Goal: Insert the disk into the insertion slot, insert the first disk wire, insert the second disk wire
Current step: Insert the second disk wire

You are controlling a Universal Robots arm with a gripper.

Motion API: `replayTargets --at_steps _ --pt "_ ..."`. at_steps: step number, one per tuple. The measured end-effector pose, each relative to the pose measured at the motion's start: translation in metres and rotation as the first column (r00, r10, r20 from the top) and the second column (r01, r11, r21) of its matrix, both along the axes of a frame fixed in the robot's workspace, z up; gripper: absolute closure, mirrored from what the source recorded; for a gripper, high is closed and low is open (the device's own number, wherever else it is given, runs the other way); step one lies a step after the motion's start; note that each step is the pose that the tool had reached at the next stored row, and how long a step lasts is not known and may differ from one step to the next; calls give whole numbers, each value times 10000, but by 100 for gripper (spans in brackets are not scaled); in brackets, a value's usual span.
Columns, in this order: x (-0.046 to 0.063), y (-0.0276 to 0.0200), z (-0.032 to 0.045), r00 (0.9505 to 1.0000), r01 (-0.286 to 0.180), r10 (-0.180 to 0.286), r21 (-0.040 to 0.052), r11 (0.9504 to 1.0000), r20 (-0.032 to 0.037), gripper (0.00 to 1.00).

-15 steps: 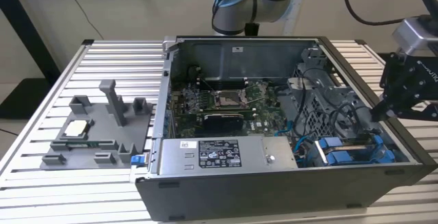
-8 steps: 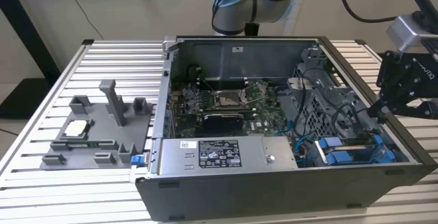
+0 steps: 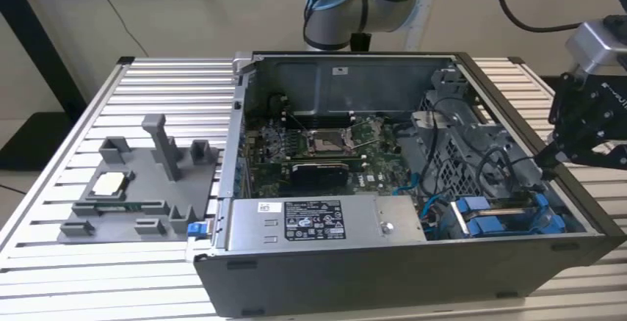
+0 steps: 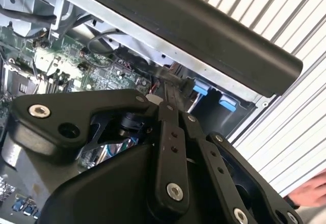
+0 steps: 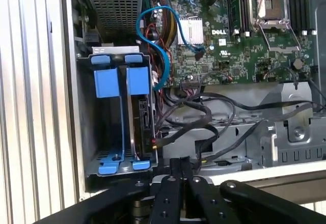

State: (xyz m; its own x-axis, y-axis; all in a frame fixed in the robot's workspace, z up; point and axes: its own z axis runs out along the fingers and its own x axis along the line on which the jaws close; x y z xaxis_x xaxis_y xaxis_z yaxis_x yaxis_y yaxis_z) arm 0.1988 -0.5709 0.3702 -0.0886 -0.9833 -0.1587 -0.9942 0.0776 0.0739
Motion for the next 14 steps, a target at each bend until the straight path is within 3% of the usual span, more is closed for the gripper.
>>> replayTargets --at_steps 3,4,9,14 --pt "72 -4 -3 10000 3 -3 0 10000 0 82" --pt "90 -6 -9 10000 5 -5 0 10000 0 75" --pt "145 -34 -29 10000 33 -33 -7 10000 -3 75" --pt "170 -99 -28 9999 90 -90 -20 10000 -85 75"
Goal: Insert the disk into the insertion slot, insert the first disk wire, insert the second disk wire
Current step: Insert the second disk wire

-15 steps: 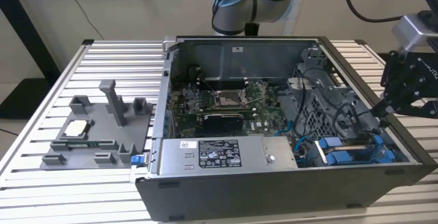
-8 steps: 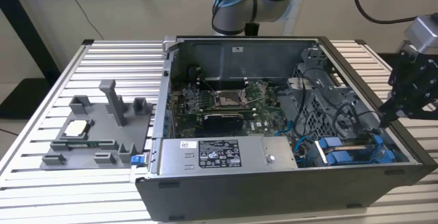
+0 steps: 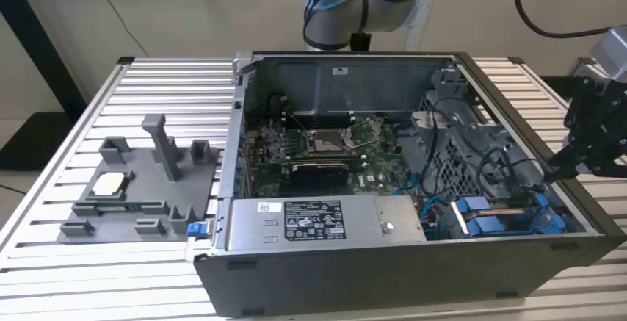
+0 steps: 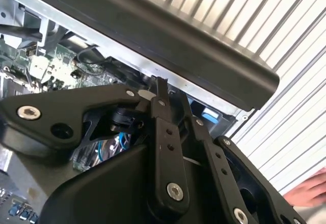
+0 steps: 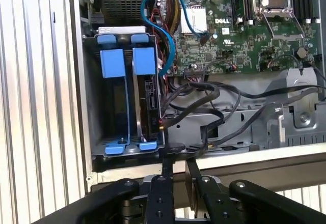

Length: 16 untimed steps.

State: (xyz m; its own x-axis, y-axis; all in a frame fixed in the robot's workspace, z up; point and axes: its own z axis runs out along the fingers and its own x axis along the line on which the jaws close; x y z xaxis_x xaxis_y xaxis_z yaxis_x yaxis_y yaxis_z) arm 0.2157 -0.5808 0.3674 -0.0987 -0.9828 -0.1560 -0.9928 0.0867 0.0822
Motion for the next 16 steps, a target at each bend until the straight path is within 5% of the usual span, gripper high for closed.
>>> replayTargets --at_steps 4,16 --pt "6 -48 1 10000 49 -49 -1 10000 -62 75" --pt "-69 -53 -27 9988 484 -484 0 9988 -65 75"
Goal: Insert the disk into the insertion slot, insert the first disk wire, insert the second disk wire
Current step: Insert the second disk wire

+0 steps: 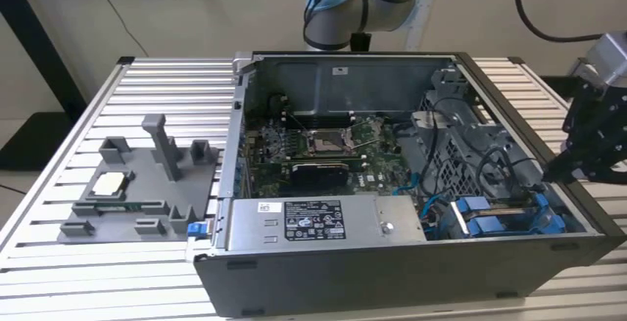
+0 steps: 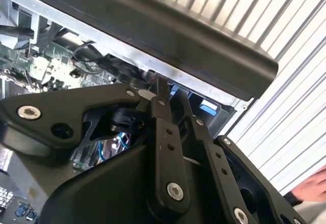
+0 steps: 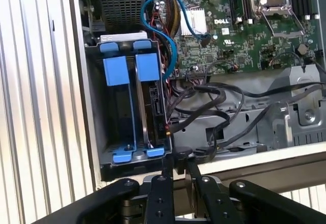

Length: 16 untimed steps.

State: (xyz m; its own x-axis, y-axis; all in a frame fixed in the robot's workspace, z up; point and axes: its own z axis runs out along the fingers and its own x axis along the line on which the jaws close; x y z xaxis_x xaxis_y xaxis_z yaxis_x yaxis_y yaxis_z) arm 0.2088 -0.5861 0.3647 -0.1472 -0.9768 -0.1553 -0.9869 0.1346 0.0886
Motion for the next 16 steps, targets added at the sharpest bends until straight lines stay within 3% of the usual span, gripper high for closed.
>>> replayTargets --at_steps 4,6,10,14,16 --pt "-38 1 -12 10000 95 -95 6 10000 -1 75" --pt "-66 0 -14 9999 119 -119 66 9999 -2 75" --pt "-123 1 -14 9999 168 -168 238 9996 -4 75" --pt "-131 2 -24 9998 178 -178 523 9985 -9 75" --pt "-98 1 -25 9998 180 -179 546 9983 -10 75"
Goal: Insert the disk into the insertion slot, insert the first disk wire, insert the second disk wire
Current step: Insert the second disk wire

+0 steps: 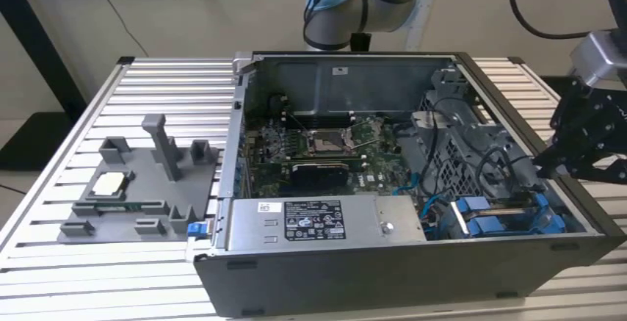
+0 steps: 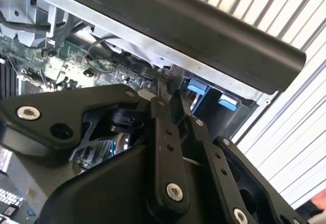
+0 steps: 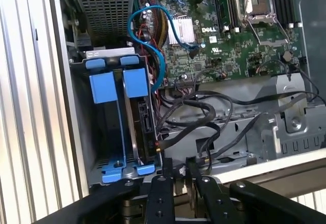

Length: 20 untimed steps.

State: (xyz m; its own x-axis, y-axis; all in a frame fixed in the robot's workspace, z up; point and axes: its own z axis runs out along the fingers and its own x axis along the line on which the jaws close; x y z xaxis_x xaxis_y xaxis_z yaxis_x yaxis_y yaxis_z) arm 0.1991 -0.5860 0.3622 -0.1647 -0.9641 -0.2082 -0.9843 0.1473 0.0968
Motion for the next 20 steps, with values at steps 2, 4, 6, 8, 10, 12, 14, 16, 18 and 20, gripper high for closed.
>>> replayTargets --at_steps 2,4,6,8,10,12,14,16,18,20 --pt "54 0 0 10000 0 0 1 10000 -1 75" --pt "90 0 -2 10000 0 0 0 10000 -1 75" --pt "91 0 -11 10000 1 -1 1 10000 -1 75" --pt "87 -1 -21 10000 19 -19 0 10000 -1 75" --pt "76 0 -25 10000 38 -38 2 10000 -1 75" --pt "62 -1 -25 10000 51 -51 3 10000 -1 77" --pt "59 -1 -25 10000 50 -50 1 10000 -1 84" --pt "48 0 -23 10000 53 -53 1 10000 -1 84" --pt "29 -1 -15 10000 52 -52 0 10000 -1 84" --pt "1 -1 9 10000 52 -52 0 10000 -1 84"
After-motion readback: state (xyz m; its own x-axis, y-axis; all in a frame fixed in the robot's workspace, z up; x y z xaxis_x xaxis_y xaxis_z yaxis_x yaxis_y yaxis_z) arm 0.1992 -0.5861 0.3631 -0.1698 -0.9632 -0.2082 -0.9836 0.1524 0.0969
